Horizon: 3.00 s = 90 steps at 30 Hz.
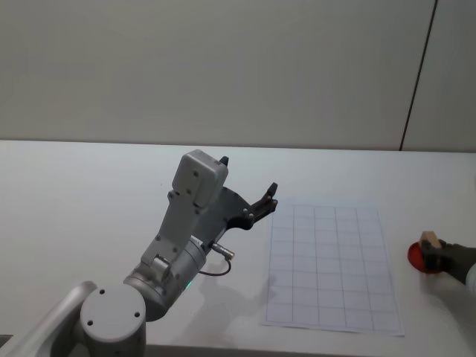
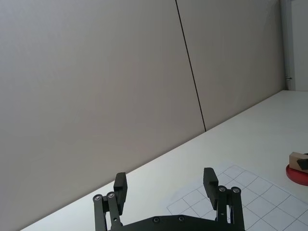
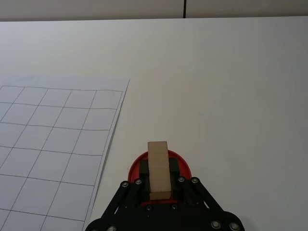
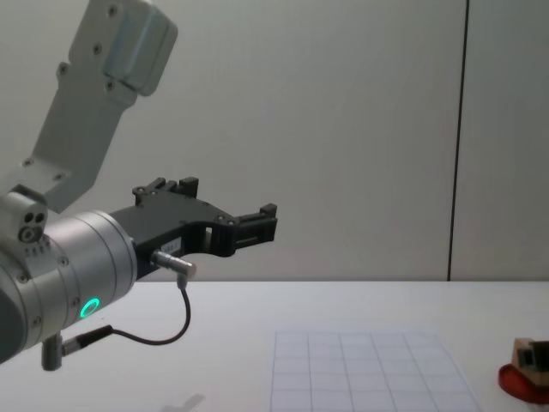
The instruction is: Use the one hand to pick up the stamp and affix it onto the A4 paper.
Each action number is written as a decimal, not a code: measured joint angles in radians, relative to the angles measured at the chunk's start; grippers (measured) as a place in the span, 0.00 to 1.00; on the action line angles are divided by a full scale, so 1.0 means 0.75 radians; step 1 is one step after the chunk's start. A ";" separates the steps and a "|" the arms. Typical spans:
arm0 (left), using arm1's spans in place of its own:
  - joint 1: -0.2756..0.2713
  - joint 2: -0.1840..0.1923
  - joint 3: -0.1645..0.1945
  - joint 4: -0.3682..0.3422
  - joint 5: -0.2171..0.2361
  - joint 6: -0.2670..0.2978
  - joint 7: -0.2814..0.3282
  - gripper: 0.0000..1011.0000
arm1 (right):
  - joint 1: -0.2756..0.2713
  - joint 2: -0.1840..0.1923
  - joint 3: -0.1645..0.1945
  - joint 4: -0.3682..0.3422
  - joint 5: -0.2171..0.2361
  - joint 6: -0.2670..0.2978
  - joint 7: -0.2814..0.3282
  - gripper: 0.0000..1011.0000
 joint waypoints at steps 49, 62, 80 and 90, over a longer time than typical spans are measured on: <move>0.000 0.000 0.000 0.000 0.000 0.000 0.000 0.99 | 0.052 0.026 0.001 -0.040 -0.168 -0.098 0.211 0.21; 0.000 0.000 0.000 0.000 0.000 0.000 0.000 0.99 | 0.161 -0.003 -0.028 0.003 -0.209 -0.164 0.423 0.21; 0.000 0.000 0.000 0.000 0.000 0.000 0.000 0.99 | 0.424 -0.135 -0.111 0.311 -0.229 -0.165 0.631 0.21; 0.000 0.000 0.000 0.000 0.000 0.000 0.000 0.99 | 0.517 -0.171 -0.138 0.442 -0.297 -0.170 0.670 0.21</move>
